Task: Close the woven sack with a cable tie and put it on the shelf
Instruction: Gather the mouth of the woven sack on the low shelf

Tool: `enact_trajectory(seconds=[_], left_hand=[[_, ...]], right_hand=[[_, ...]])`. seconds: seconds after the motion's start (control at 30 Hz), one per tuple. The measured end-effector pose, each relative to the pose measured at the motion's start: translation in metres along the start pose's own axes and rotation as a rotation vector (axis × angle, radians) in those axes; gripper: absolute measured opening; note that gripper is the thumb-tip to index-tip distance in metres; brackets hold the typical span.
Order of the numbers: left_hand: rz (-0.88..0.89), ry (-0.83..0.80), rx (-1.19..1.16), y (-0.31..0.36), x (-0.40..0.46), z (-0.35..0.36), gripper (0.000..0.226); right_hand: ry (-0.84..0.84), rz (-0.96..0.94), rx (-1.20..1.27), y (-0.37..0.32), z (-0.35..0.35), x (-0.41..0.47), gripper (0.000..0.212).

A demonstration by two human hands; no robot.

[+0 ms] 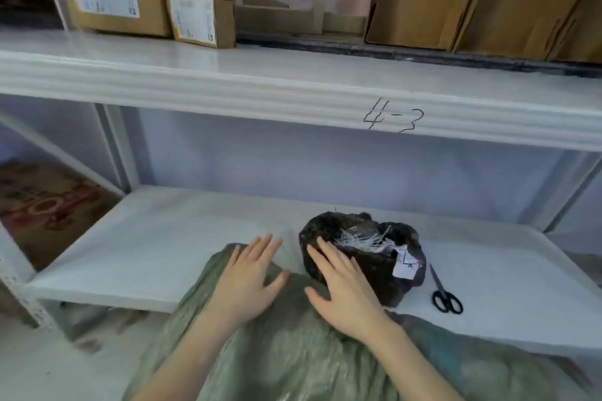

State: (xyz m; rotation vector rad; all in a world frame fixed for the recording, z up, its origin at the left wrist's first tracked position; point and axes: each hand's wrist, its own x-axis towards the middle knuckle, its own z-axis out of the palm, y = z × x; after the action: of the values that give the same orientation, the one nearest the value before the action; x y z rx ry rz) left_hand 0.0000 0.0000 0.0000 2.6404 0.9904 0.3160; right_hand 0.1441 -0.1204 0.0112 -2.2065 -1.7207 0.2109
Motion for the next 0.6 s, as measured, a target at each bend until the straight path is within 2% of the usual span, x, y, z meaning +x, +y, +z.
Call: enact_trajectory(seconds=[0.13, 0.33, 0.5, 0.6], left_hand=[[-0.029, -0.067, 0.036, -0.013, 0.036, 0.029, 0.055], [-0.032, -0.161, 0.149, -0.022, 0.057, 0.070, 0.054], [0.017, -0.123, 0.207, -0.030, 0.056, 0.095, 0.059], [0.025, -0.112, 0.139, -0.035, 0.055, 0.100, 0.048]], right_hand=[[-0.096, 0.030, 0.011, 0.019, 0.029, 0.027, 0.061], [-0.131, 0.046, 0.054, 0.041, 0.076, 0.054, 0.055], [-0.159, 0.082, 0.104, 0.050, 0.100, 0.058, 0.052], [-0.192, 0.102, 0.090, 0.050, 0.107, 0.059, 0.052]])
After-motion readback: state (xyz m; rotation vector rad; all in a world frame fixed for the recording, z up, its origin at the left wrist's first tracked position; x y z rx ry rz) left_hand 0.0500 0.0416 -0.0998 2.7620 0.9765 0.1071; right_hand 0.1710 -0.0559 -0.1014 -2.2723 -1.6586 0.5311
